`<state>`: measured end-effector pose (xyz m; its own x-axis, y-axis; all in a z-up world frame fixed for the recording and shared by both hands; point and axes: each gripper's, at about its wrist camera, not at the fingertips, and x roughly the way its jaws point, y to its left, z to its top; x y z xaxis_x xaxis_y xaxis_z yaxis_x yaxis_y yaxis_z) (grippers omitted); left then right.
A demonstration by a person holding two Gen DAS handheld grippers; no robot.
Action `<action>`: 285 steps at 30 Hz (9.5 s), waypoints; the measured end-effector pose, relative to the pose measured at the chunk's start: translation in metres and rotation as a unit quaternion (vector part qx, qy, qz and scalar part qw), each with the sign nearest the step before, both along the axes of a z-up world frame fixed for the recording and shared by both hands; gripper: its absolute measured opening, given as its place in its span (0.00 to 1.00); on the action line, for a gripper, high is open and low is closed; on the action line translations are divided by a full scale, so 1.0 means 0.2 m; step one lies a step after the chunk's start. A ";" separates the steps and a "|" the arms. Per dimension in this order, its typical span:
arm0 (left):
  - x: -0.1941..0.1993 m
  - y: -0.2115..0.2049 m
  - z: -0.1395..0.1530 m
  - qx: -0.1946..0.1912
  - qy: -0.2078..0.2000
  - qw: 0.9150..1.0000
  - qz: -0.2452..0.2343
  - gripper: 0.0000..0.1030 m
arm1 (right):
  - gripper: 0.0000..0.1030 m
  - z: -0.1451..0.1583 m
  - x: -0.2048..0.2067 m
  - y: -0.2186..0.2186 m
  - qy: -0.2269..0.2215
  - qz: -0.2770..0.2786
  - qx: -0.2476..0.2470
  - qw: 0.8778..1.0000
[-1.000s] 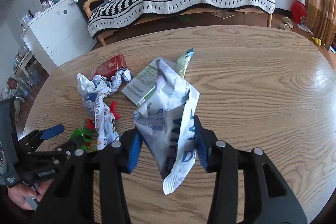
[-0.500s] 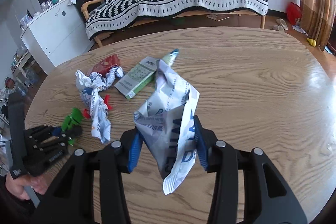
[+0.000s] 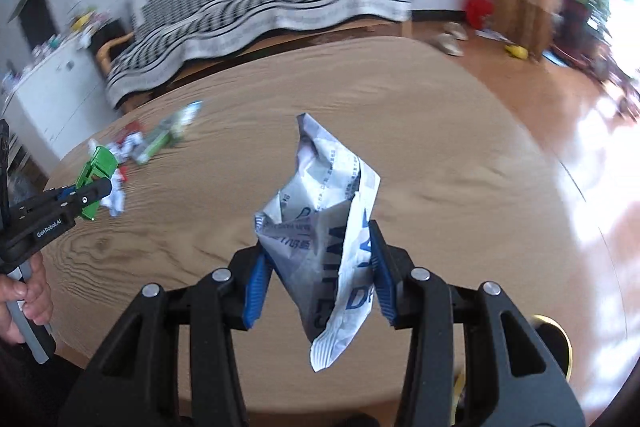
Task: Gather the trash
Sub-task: 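Carry both items to the black bin and open both tools to drop them, then return both tools from the bin to the table, then grasp the white-blue printed wrapper with the right tool while the left tool grasps the white tissue, then carry both items to the black bin and open both tools to drop them, then return both tools from the bin to the table, then grasp the red ribbon with the left tool while the right tool grasps the green snack wrapper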
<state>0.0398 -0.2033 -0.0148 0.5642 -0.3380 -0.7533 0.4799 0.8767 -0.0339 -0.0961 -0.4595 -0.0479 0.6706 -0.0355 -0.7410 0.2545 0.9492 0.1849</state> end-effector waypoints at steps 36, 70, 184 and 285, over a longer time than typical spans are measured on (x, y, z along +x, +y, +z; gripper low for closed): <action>-0.93 -1.55 -0.31 -0.018 0.072 0.936 -0.344 0.24 | 0.44 -0.37 -1.03 -0.91 0.091 -0.239 0.078 0.964; -0.89 -1.43 -0.20 -0.056 0.072 0.937 -0.338 0.81 | 0.77 -0.24 -1.06 -0.91 0.044 -0.296 0.063 0.952; -0.97 -1.48 -0.43 -0.054 0.118 0.934 -0.334 0.12 | 0.20 -0.38 -1.06 -0.97 0.064 -0.272 0.073 0.957; 0.50 0.64 -0.32 -0.002 0.040 0.997 0.071 0.10 | 0.52 -0.12 1.36 0.99 0.048 0.101 0.022 0.993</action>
<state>0.1398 -0.0745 -0.0791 0.5455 -0.2619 -0.7961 0.3461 0.9355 -0.0706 0.1756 -0.2624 -0.0725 0.5869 0.1272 -0.7996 0.0773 0.9743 0.2117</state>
